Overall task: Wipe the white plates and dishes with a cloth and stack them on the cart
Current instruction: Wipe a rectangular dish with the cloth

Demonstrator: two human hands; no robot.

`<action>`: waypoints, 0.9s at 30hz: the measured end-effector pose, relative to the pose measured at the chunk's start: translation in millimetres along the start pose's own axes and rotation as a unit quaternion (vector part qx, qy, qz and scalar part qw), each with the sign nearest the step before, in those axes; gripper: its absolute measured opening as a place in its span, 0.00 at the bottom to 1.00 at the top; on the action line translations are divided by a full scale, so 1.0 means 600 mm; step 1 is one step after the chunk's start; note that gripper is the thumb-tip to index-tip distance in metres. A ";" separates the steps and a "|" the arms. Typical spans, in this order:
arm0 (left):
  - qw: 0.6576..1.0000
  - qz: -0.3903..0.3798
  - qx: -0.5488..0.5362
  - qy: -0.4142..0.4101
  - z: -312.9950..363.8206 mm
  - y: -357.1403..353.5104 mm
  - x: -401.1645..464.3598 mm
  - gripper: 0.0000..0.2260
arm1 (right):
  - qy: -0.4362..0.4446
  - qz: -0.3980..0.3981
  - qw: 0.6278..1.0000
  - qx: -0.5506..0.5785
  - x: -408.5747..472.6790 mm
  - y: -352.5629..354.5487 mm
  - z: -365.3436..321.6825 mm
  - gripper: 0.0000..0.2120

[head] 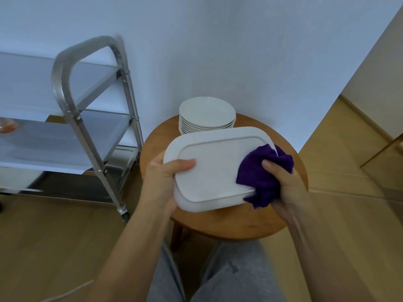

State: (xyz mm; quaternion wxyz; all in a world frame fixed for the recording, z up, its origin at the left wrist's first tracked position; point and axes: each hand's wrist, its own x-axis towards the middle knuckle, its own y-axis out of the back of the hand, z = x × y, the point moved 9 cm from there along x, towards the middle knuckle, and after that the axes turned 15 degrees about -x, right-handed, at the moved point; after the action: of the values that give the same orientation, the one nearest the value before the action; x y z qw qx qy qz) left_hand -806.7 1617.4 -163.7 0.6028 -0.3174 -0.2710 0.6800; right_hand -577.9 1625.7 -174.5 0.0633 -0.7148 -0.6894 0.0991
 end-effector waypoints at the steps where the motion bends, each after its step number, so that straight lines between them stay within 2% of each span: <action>1: 1.000 0.019 -0.012 -0.004 -0.007 0.004 -0.003 0.16 | 0.003 0.028 0.999 0.027 -0.002 0.000 0.001 0.25; 3: 0.996 0.069 -0.049 -0.013 -0.035 0.005 -0.016 0.16 | 0.001 0.076 0.995 0.072 -0.011 -0.016 0.009 0.24; 5: 0.988 0.124 -0.095 -0.018 -0.083 -0.005 -0.033 0.14 | -0.028 0.090 0.990 0.107 -0.022 -0.051 0.044 0.24; 7: 0.984 0.155 -0.077 -0.030 -0.114 -0.013 -0.051 0.12 | -0.082 0.090 0.983 0.142 -0.036 -0.082 0.087 0.25; 10: 0.992 0.109 0.043 -0.035 -0.104 0.000 -0.047 0.09 | -0.087 0.097 0.982 0.137 -0.045 -0.068 0.097 0.25; 12: 0.987 0.097 0.125 -0.014 -0.081 0.028 -0.032 0.03 | -0.067 0.092 0.991 0.076 -0.043 -0.037 0.077 0.23; 14: 0.980 0.116 0.162 0.022 -0.058 0.057 -0.005 0.06 | -0.063 0.051 0.997 0.009 -0.040 -0.024 0.061 0.22; 15: 0.981 0.113 0.142 0.064 -0.057 0.061 0.009 0.11 | -0.067 0.020 0.997 -0.018 -0.038 -0.024 0.057 0.21; 17: 0.983 0.058 0.074 0.157 -0.063 0.041 0.028 0.23 | -0.088 -0.038 0.993 -0.067 -0.035 -0.034 0.053 0.15; 20: 0.980 -0.004 0.009 0.197 -0.068 0.001 0.036 0.25 | -0.114 -0.081 0.982 -0.125 -0.034 -0.051 0.055 0.20; 22: 0.980 -0.010 -0.019 0.195 -0.076 -0.013 0.037 0.26 | -0.107 -0.056 0.986 -0.114 -0.035 -0.049 0.060 0.23; 25: 0.985 -0.014 -0.043 0.165 -0.079 -0.018 0.040 0.28 | -0.072 0.004 0.995 -0.068 -0.043 -0.039 0.064 0.22; 27: 0.988 -0.005 -0.050 0.143 -0.078 -0.011 0.040 0.27 | -0.038 0.045 0.994 -0.087 -0.051 -0.031 0.059 0.27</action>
State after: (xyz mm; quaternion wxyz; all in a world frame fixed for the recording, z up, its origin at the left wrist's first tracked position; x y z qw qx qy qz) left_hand -768.6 1641.2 -191.7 0.6217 -0.4399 -0.2174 0.6104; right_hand -604.8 1594.0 -203.3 -0.0305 -0.7438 -0.6642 0.0686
